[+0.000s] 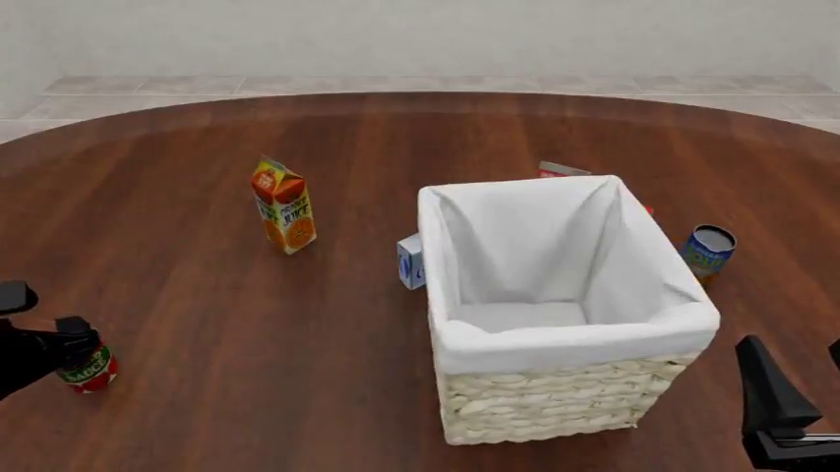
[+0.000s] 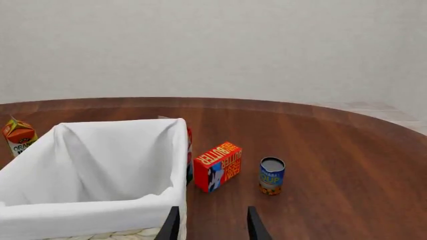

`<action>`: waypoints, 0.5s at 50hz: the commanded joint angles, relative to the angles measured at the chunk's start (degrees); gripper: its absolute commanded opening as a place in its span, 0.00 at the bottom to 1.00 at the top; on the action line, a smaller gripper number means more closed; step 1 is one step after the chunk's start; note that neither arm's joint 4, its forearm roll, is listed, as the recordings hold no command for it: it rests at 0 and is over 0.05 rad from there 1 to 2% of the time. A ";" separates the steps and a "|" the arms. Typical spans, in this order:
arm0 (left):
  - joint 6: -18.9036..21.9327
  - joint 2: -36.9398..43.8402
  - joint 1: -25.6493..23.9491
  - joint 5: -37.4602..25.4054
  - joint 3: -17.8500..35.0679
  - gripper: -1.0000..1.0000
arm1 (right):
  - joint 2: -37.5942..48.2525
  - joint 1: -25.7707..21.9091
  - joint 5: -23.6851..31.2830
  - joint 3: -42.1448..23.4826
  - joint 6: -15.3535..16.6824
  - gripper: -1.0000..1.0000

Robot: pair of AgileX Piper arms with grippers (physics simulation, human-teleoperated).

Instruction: Pick up the tomato sauce, and put it in the basket.

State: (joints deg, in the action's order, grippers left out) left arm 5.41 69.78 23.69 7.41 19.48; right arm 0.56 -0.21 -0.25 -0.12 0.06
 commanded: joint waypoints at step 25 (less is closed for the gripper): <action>-1.62 8.58 -0.58 6.15 -0.11 1.00 | 0.00 0.00 0.00 0.00 -0.01 1.00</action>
State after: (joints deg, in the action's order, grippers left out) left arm 3.89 76.04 23.05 11.77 19.30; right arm 0.55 -0.21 -0.25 -0.12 0.06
